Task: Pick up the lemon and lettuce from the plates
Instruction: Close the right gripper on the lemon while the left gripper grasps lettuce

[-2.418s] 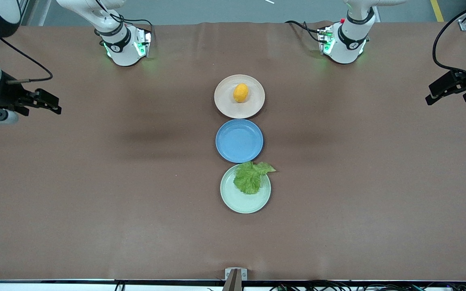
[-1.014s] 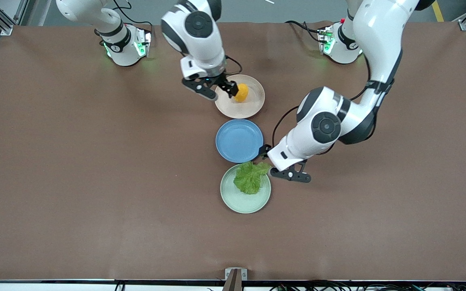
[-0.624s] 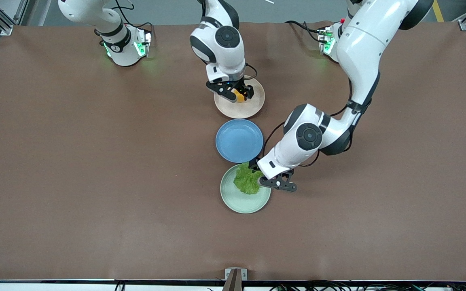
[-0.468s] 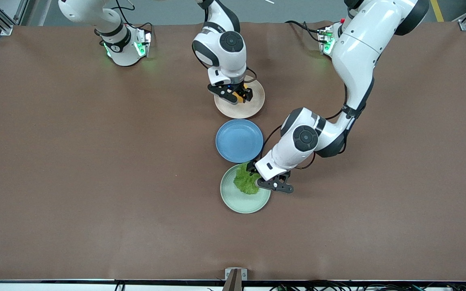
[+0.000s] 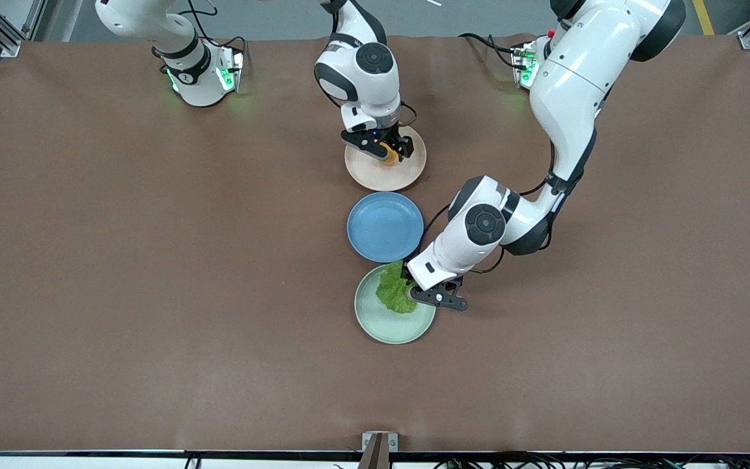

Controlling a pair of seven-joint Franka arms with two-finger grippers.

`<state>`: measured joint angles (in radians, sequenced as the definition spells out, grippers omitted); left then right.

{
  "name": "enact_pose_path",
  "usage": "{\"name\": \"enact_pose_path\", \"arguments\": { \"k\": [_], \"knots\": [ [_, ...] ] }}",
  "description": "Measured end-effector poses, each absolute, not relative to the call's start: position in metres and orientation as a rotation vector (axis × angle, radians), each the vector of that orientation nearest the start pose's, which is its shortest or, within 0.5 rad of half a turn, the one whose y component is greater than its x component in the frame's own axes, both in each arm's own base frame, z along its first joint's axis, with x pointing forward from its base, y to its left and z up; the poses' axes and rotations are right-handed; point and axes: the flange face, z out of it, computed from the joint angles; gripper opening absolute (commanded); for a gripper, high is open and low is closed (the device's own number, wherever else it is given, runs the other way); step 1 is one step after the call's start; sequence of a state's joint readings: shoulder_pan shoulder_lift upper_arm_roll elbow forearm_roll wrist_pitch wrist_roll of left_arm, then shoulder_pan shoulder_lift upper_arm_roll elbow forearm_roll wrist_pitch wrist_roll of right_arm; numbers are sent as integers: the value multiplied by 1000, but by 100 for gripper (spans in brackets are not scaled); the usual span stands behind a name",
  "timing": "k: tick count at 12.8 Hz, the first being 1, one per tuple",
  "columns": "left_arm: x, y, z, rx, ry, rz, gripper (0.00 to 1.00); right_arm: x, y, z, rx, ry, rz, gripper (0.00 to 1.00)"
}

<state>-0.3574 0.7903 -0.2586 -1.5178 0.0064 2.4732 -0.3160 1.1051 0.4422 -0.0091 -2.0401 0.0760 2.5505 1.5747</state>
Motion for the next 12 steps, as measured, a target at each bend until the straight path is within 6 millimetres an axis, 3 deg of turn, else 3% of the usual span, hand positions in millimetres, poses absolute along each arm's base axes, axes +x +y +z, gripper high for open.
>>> {"name": "enact_pose_path", "arguments": {
  "k": [2, 5, 6, 8, 9, 12],
  "knots": [
    [614, -393, 222, -3356, 359, -154, 52, 267, 537, 212, -2963, 815, 35, 99],
    [612, -392, 213, -3353, 357, -133, 40, 257, 541, 199, -2964, 821, 35, 82],
    [612, -392, 211, -3353, 356, -127, 36, 257, 541, 200, -2964, 820, 35, 69],
    [612, -392, 210, -3352, 356, -125, 28, 253, 543, 200, -2966, 810, 35, 14],
    [612, -392, 210, -3353, 356, -126, 25, 253, 544, 201, -2965, 807, 34, 1],
    [613, -393, 212, -3354, 356, -133, 14, 270, 542, 209, -2940, 835, 13, 0]
  ]
}}
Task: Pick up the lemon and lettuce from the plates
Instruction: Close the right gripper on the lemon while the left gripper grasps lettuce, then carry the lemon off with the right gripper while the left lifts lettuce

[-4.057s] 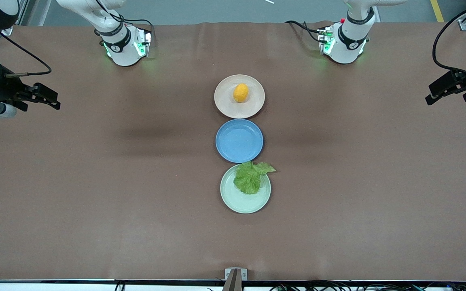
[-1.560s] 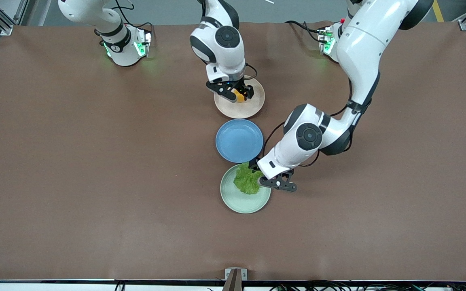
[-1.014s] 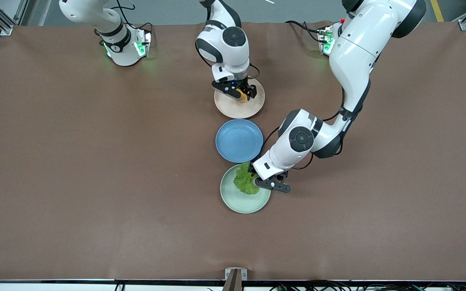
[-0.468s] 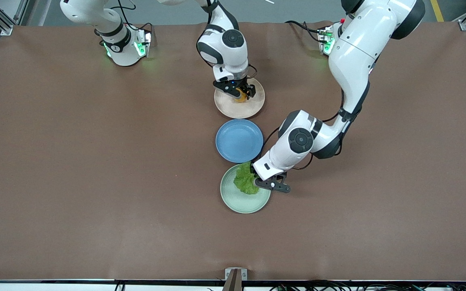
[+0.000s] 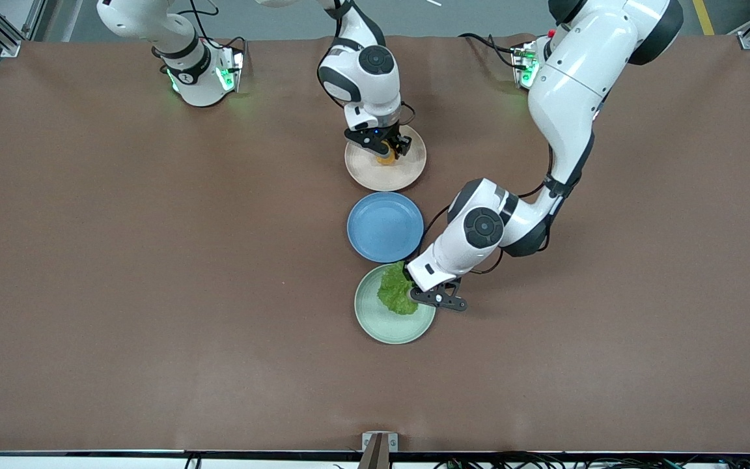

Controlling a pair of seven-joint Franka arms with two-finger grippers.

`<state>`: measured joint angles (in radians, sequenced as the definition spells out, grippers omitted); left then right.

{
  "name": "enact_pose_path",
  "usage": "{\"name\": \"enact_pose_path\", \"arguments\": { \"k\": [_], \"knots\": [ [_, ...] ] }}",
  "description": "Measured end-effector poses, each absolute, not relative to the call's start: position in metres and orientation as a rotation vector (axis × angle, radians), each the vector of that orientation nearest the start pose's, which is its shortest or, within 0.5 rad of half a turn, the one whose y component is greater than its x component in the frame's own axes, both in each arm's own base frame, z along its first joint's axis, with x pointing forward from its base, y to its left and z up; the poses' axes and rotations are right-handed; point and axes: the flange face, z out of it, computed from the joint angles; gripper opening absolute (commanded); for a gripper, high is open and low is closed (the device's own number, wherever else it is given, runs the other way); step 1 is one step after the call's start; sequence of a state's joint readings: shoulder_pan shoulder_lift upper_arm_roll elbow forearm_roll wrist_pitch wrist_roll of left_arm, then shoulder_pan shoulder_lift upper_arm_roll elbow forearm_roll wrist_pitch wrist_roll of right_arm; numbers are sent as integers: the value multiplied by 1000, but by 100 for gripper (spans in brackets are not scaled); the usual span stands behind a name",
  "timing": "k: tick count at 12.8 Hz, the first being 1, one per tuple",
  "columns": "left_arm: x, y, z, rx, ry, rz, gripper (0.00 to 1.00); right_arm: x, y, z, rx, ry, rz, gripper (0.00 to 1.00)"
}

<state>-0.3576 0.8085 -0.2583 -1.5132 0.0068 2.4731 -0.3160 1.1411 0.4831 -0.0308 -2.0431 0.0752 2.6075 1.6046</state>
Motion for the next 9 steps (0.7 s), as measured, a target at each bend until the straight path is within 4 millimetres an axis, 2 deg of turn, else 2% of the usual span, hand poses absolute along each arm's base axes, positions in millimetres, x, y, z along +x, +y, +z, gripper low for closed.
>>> {"name": "enact_pose_path", "arguments": {
  "k": [2, 3, 4, 6, 7, 9],
  "knots": [
    [614, -393, 212, -3356, 347, -134, 6, 314, 526, 238, -2962, 817, 7, 0],
    [614, -393, 213, -3358, 336, -134, 0, 342, 511, 261, -3001, 781, 23, 0],
    [614, -393, 213, -3361, 315, -133, 0, 375, 487, 289, -3032, 729, 40, 0],
    [615, -393, 214, -3366, 277, -133, 0, 441, 420, 334, -3062, 604, 55, 0],
    [616, -393, 215, -3367, 268, -133, 0, 469, 382, 346, -3070, 547, 57, 0],
    [617, -393, 218, -3370, 255, -141, 0, 510, 315, 344, -3092, 423, 66, 0]
  ]
}}
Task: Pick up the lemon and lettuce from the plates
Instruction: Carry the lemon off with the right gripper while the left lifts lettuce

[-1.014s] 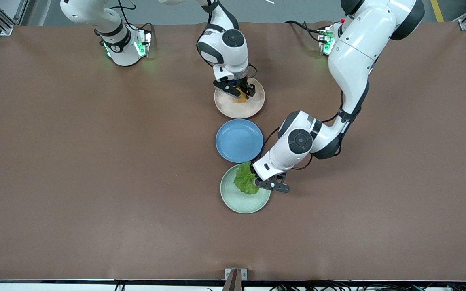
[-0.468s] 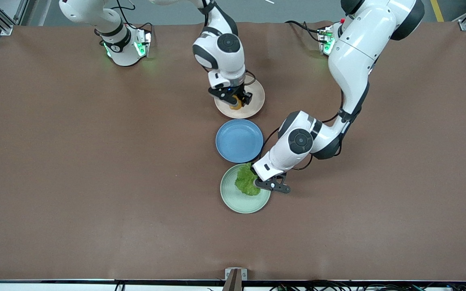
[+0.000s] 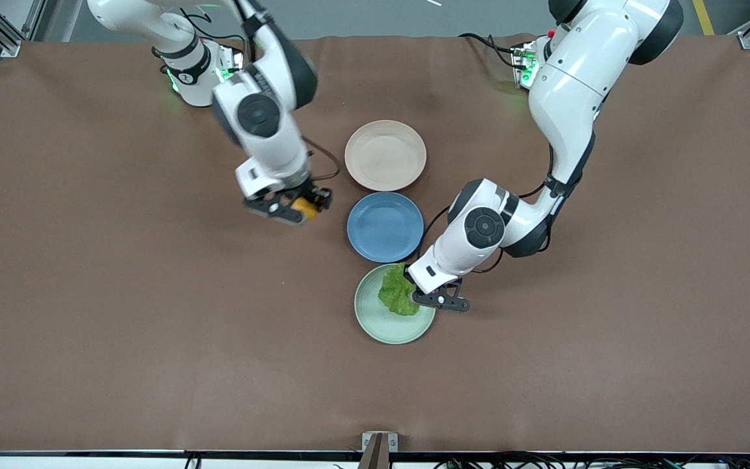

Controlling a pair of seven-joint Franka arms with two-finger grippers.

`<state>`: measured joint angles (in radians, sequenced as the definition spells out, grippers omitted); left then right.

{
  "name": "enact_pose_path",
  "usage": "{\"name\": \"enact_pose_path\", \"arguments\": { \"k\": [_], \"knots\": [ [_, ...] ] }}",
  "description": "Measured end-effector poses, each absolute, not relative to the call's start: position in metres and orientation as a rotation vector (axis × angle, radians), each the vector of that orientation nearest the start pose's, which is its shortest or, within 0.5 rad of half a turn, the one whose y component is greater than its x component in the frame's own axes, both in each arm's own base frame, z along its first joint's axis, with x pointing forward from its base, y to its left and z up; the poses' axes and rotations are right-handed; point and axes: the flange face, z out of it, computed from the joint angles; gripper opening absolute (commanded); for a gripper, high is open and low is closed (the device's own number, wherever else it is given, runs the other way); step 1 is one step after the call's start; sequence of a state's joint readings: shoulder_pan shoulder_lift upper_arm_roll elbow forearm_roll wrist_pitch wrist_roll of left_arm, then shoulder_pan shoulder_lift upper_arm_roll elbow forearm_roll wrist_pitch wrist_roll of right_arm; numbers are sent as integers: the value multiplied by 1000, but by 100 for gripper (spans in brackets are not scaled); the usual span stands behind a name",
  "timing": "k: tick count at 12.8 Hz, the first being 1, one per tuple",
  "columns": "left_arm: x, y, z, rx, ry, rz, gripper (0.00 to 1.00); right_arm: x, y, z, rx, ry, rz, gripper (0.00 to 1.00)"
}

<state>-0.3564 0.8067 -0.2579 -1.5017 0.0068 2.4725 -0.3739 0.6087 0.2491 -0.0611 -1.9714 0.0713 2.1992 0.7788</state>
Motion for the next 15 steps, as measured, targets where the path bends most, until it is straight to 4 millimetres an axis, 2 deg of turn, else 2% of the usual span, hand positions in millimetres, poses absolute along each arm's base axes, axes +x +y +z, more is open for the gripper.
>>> {"name": "enact_pose_path", "arguments": {
  "k": [4, 5, 7, 9, 11, 12, 13, 15],
  "knots": [
    [625, -389, 240, -3378, 205, -164, 0, 562, 181, 316, -3111, 166, 69, 1],
    [627, -388, 252, -3389, 183, -173, 0, 567, 154, 307, -3109, 116, 38, 1],
    [633, -382, 287, -3427, 117, -181, 0, 567, 113, 281, -3110, 24, 0, 1],
    [641, -361, 339, -3445, 51, -167, 0, 569, 82, 254, -3115, -45, -4, 1],
    [644, -324, 394, -3428, -5, -130, 0, 573, 62, 230, -3119, -100, -27, 1],
    [643, -300, 413, -3409, -40, -104, 0, 574, 56, 220, -3121, -124, -40, 1],
    [638, -276, 423, -3389, -70, -81, 0, 574, 50, 209, -3122, -145, -41, 2],
    [620, -228, 419, -3345, -95, -30, 0, 571, 42, 189, -3125, -169, -5, 4]
  ]
}}
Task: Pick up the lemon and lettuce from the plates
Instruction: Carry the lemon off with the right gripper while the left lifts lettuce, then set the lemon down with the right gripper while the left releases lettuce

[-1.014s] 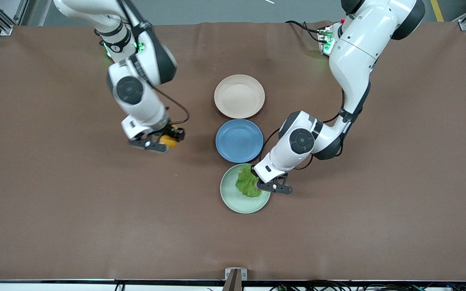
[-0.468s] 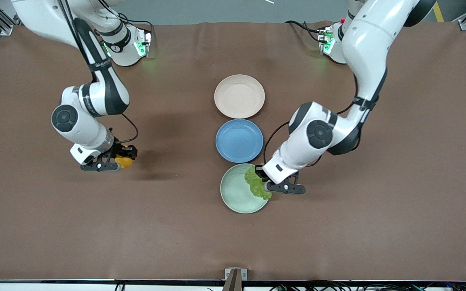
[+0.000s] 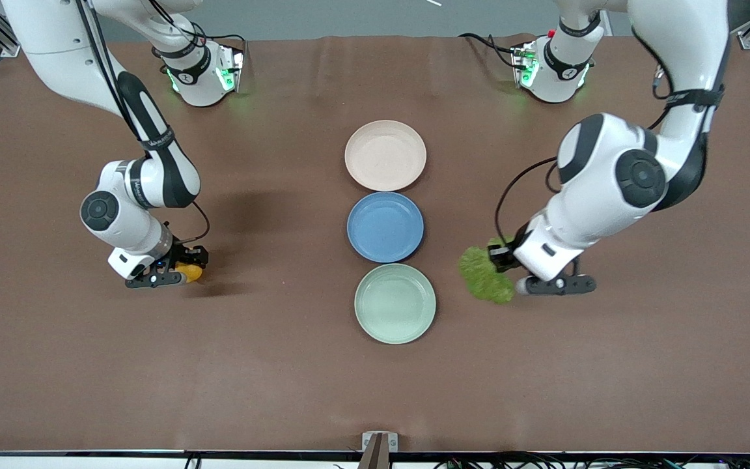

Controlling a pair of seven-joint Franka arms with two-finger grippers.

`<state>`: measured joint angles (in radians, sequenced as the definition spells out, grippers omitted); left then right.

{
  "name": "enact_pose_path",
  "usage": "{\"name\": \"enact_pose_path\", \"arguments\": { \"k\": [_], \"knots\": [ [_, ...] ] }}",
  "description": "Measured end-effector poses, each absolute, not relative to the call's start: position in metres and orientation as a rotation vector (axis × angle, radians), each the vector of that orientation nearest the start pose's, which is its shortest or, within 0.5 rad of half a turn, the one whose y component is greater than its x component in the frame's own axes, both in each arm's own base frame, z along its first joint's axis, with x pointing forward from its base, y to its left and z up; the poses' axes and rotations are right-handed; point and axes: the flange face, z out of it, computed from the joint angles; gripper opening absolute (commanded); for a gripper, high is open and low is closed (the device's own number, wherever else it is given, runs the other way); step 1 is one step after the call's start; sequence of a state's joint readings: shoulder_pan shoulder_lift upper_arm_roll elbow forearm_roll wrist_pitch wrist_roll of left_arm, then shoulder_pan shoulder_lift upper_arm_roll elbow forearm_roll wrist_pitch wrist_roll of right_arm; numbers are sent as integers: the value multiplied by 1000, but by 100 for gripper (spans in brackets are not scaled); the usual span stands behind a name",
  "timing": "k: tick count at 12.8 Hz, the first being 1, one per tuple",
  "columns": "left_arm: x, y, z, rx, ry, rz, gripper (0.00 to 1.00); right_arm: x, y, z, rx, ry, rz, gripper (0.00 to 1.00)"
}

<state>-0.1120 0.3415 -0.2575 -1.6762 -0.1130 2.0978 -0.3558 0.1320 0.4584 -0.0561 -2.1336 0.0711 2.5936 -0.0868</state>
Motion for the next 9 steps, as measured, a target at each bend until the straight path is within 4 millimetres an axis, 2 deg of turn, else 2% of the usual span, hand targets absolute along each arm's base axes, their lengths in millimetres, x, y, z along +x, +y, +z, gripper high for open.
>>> {"name": "enact_pose_path", "arguments": {
  "k": [1, 2, 3, 5, 7, 9],
  "knots": [
    [610, -204, 409, -3323, -65, 6, 0, 572, 41, 188, -3123, -176, -1, 21],
    [599, -180, 395, -3305, -33, 35, 0, 572, 41, 188, -3122, -181, -1, 79],
    [589, -156, 380, -3293, -7, 46, 0, 572, 41, 188, -3121, -188, -1, 100],
    [570, -115, 345, -3277, 61, 55, 0, 572, 42, 187, -3120, -198, 0, 100],
    [554, -86, 312, -3268, 112, 65, 0, 576, 44, 194, -3116, -208, 7, 100],
    [541, -70, 286, -3251, 160, 57, 1, 592, 48, 223, -3107, -215, 62, 100]
  ]
}}
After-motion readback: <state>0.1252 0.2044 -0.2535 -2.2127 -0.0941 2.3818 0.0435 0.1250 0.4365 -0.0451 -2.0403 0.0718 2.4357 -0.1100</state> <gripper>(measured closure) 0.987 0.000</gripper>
